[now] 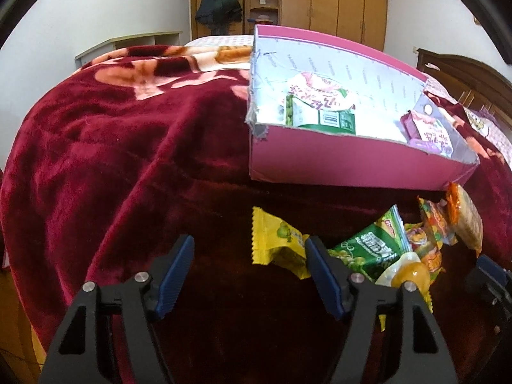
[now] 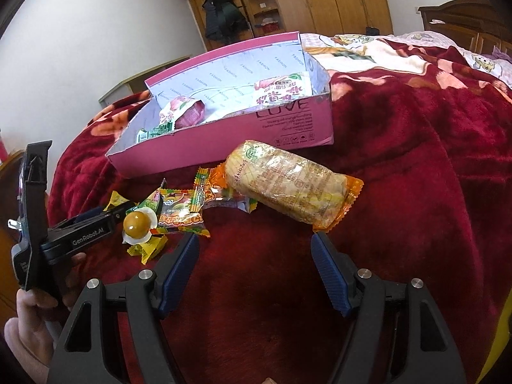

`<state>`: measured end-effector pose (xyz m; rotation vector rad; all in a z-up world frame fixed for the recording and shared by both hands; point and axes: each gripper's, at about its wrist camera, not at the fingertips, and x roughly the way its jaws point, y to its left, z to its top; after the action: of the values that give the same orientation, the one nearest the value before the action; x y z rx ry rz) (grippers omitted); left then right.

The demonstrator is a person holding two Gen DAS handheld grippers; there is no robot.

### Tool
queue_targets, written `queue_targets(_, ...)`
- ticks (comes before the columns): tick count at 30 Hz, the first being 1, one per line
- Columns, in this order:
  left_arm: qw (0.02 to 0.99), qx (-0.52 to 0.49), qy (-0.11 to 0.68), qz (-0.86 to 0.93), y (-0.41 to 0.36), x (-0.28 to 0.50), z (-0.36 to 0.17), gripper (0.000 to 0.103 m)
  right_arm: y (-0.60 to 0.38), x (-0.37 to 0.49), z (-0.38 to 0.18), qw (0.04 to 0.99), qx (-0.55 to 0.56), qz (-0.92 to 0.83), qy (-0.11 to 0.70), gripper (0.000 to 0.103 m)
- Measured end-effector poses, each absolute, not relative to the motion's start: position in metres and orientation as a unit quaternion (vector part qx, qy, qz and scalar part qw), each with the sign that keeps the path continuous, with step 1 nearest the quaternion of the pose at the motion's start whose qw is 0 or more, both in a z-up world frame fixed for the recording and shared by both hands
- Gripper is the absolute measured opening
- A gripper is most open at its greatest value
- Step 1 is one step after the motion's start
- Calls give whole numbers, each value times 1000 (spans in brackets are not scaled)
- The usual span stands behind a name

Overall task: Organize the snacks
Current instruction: 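Grasp the orange-ended bread bar with the right tool while the left tool approaches a yellow candy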

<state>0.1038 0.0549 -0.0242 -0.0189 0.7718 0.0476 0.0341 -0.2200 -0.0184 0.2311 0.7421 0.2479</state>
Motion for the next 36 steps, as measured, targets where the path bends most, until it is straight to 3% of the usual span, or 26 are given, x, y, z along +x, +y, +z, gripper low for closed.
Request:
queue_targets(3,928,1,372,15,51,103,-23,63,-222,36,-16,917,118,122,361,74)
queue_targets(5,928,6,371,7,47,103,-23,51,-224,36,-15,918,118,120,359,74)
queue_targets(8,929,13,370,1,43,103,-24,44,-226,35,-12,920,114,116,356,74)
queue_targets(18,930,12,366,0,45,103,-30,45,-232,56,-5,934,41,82,346,74)
queue_targets(21,930,5,366,-2,47,102,-30,45,-229,67,-6,932,-6,95,349,83)
queue_targets(29,931,-6,365,-8,51,104,-31,45,-220,88,-12,916,-40,145,372,83)
queue_targets(36,931,-17,364,-14,55,104,-31,45,-212,71,-13,910,-22,157,384,67)
